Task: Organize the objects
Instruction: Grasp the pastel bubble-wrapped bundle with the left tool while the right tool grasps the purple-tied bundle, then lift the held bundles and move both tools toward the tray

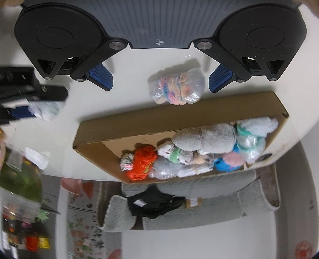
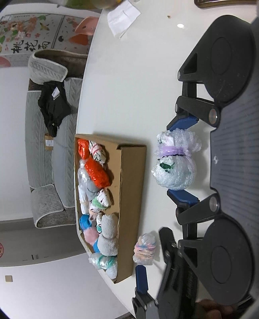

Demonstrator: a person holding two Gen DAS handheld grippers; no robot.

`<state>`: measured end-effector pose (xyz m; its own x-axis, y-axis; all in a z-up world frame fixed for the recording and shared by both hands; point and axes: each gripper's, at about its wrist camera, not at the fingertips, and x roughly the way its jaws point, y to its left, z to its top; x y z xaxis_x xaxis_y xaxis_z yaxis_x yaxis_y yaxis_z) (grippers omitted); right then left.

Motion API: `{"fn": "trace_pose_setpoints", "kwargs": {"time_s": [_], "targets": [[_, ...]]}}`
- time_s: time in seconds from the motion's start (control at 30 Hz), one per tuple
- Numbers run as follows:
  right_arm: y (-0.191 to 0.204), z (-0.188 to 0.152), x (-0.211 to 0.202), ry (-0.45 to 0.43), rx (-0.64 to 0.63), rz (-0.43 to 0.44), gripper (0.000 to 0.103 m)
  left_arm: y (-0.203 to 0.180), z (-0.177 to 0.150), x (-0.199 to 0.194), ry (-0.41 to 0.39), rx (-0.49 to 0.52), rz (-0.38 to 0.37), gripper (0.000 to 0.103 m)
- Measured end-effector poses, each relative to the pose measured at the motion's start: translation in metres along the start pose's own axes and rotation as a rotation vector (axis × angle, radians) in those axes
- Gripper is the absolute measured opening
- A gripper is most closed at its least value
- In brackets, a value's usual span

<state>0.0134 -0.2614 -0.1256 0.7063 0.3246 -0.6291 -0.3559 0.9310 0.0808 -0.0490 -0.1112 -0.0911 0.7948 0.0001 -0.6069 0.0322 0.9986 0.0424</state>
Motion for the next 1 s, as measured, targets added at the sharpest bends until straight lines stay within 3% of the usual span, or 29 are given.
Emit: {"fn": "trace_pose_setpoints", "kwargs": {"time_s": [0.2,0.33,0.5,0.57,0.7,1.0], "targets": [[-0.005,-0.003,-0.001,-0.005,0.000,0.006,0.059,0.003,0.006,0.008,0.006,-0.030,0.002,0.102],[-0.006,-0.006,0.000,-0.003,0.005,0.008,0.059,0.010,0.005,0.010,0.026,-0.072,-0.014,0.089],[-0.005,-0.009,-0.001,-0.001,-0.004,0.008,0.060,0.015,0.004,0.008,0.022,-0.087,-0.026,0.083],[-0.006,-0.010,-0.002,0.002,-0.007,0.011,0.060,0.016,0.004,0.006,0.017,-0.083,-0.022,0.072],[-0.006,-0.013,-0.005,0.001,-0.023,0.020,0.059,0.024,0.001,0.002,0.009,-0.078,-0.035,0.062],[-0.002,-0.012,-0.014,0.011,-0.119,0.068,0.057,0.050,0.000,-0.011,0.049,0.015,-0.159,0.057]]}}
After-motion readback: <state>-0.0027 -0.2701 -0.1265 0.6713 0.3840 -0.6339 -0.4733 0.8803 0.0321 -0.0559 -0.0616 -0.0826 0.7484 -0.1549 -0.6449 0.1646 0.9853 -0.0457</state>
